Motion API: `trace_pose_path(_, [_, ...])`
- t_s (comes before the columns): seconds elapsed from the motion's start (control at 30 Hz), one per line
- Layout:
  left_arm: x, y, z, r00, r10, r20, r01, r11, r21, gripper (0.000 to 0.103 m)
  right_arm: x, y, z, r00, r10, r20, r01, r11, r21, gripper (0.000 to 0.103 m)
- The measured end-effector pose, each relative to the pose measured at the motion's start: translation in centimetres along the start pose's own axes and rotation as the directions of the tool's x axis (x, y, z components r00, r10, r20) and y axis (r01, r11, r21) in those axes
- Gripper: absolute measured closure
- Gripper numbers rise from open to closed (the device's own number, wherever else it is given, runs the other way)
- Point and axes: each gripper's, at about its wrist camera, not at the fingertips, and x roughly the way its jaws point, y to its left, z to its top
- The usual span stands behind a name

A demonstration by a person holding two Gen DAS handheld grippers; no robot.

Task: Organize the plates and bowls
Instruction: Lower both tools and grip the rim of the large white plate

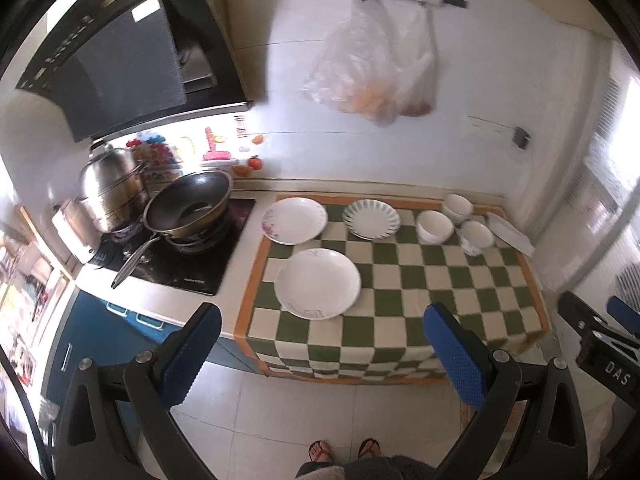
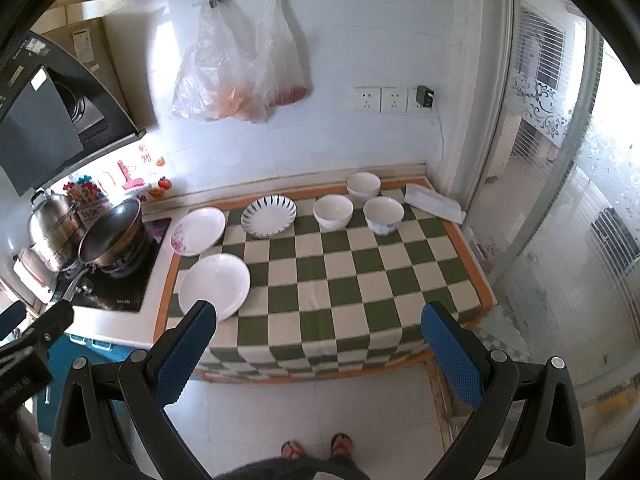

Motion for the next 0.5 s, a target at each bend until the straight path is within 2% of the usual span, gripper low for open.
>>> trace_pose_path(0.1, [2.6,0.8,0.0,0.996,0.082,0.021,-0.081,0.996,-0.04,0.0,2.9,0.2,0.2,0.999,0.015,0.03,-0.013,0.998,-0.06,0.0])
trace_pose_path(0.17, [5.0,1.5,-0.3,0.989,0.147,0.023,-0.146,0.987,-0.066,0.0,6.2,0.6,0.3,0.999,0.045,0.003,-0.044,0.994,-0.096,0.0])
trace_pose_path(0.23, [7.8,2.0,-0.7,0.987,0.162,0.001,-0.162,0.984,-0.072,0.0,9.0,1.1,0.1,0.995,0.087,-0.04,-0.091,0.989,-0.113,0.0])
trace_pose_path(0.33, [12.6,2.9,-1.3,0.982,0.178,-0.063,-0.182,0.982,-0.06,0.0,15.2,2.7,0.0,0.985,0.136,-0.111,-0.15,0.979,-0.138,0.0])
trace_pose_path(0.5, [22.4,5.1,-1.9,0.958,0.205,-0.201,-0.211,0.977,-0.01,0.0,25.6,5.9,-0.3,0.955,0.173,-0.243,-0.211,0.967,-0.14,0.0])
